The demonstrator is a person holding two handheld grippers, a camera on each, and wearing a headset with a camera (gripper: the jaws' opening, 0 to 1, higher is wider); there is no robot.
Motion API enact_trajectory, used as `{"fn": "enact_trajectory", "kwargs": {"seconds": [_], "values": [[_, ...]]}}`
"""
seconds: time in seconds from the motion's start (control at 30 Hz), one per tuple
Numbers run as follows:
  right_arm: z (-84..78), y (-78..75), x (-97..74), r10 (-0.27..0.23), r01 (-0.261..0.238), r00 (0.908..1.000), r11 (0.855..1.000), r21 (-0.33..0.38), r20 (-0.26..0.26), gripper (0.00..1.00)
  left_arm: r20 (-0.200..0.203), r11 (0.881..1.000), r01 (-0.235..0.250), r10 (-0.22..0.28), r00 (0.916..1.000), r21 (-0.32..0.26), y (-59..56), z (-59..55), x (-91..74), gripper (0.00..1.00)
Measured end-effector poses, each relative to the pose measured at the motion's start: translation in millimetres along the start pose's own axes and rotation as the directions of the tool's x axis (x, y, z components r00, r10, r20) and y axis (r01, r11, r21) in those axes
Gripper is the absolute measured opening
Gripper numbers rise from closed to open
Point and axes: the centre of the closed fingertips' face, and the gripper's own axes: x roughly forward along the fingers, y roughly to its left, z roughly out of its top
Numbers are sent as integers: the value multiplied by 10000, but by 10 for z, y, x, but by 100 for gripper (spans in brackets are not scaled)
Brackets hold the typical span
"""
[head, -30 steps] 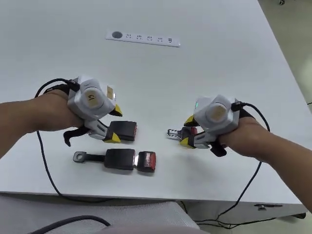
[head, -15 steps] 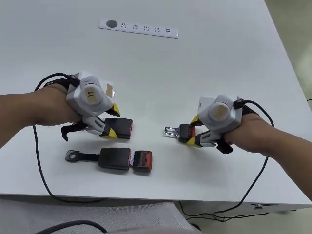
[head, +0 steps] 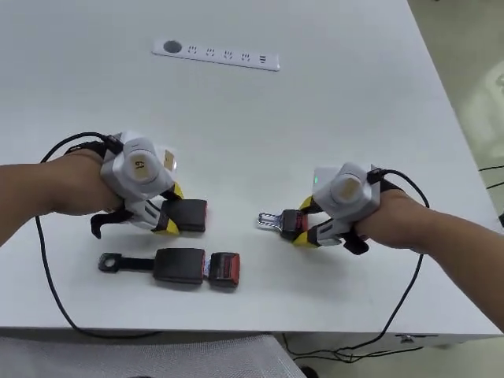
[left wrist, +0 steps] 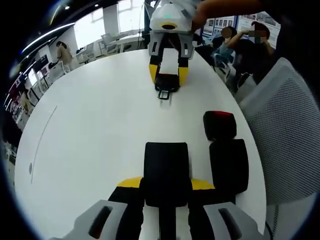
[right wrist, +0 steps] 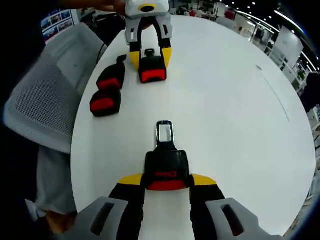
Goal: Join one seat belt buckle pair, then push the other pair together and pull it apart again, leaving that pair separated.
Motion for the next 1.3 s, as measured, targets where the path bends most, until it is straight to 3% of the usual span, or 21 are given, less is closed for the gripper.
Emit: {"fn": "enact_trajectory", "kwargs": {"seconds": [0.13, 0.33, 1.13, 1.2, 1.23, 1.3], "values": [[-1, 5, -1, -8, 8, 9998, 10000, 4, -192, 32, -121, 9998, 42, -40, 9999, 218, -21, 38, -4, 34], [13, 22, -3, 1, -5, 9988, 10000, -84, -486, 31, -206, 9999, -41, 43, 9998, 93, -11, 24, -8, 34], [45, 10, -1, -85, 88, 9997, 9999, 105, -225, 32, -398, 9998, -133, 128, 9991, -128, -21, 35, -27, 34], [62, 18, 3, -137, 132, 9992, 9998, -136, -365, 32, -457, 9998, -134, 128, 9989, -123, -13, 27, -22, 34], [113, -12, 11, -436, 427, 9989, 9980, -457, -193, 31, -477, 9998, -134, 128, 9988, -125, -15, 28, -22, 34], [194, 25, 50, -455, 450, 9989, 9983, -374, -149, 31, -524, 9998, -139, 133, 9985, -111, -30, 40, -29, 34]]}}
